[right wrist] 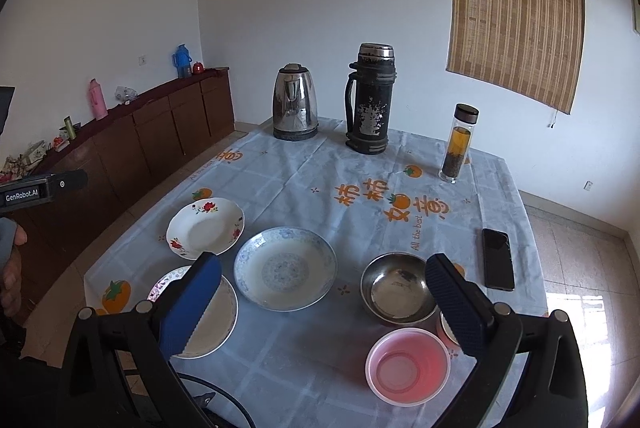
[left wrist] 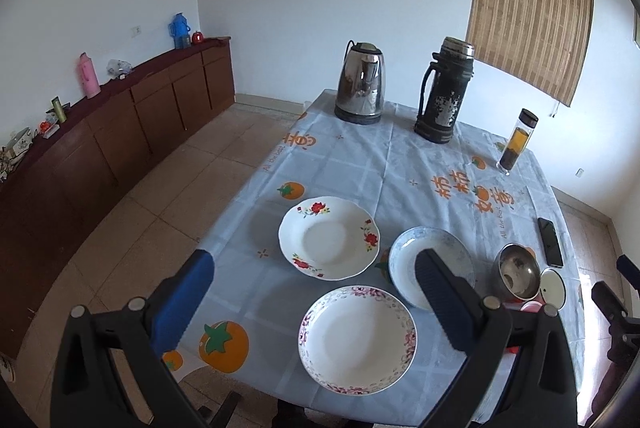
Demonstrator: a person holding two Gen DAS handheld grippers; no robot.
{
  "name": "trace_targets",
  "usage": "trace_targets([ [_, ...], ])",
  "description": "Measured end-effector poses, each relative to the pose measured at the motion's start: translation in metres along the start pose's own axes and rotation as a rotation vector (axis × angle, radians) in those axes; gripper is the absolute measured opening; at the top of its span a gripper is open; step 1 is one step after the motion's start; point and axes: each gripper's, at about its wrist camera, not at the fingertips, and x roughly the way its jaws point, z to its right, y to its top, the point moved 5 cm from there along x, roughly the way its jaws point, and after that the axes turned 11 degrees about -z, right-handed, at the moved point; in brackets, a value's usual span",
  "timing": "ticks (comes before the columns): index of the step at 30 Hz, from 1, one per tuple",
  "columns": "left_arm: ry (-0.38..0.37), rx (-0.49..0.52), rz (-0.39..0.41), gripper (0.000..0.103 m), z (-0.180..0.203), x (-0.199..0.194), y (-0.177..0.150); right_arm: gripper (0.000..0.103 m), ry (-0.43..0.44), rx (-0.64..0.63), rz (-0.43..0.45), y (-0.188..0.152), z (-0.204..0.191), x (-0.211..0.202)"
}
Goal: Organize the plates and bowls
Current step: 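Move both grippers toward the white plate with pink floral rim, then close both grippers on the rim of the pink-floral plate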
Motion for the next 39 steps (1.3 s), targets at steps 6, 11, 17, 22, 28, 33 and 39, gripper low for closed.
trace_targets([
  [6, -0.019, 0.012, -0.007, 0.102, -0.005, 0.017, -0.006, 0.102, 0.047, -0.019, 0.023, -0.002, -0.015, 0.016],
  [11, -0.056, 0.037, -0.066, 0.102, 0.001, 0.04, -0.018, 0.102, 0.103, -0.029, 0.005, -0.007, -0.029, 0.038],
  [17, -0.042, 0.087, -0.113, 0.102, 0.008, 0.055, -0.027, 0.102, 0.116, -0.032, -0.022, -0.011, -0.04, 0.05],
  [22, -0.036, 0.101, -0.162, 0.102, 0.004, 0.073, -0.029, 0.102, 0.123, -0.027, -0.074, -0.014, -0.048, 0.064],
  [28, -0.051, 0.123, -0.207, 0.102, 0.0, 0.091, -0.034, 0.102, 0.115, -0.015, -0.119, -0.02, -0.056, 0.078],
  [33, -0.065, 0.14, -0.241, 0.102, -0.002, 0.107, -0.035, 0.102, 0.102, -0.008, -0.147, -0.024, -0.063, 0.089],
  [39, -0.09, 0.149, -0.26, 0.102, -0.004, 0.119, -0.033, 0.102, 0.086, -0.009, -0.172, -0.023, -0.069, 0.098],
])
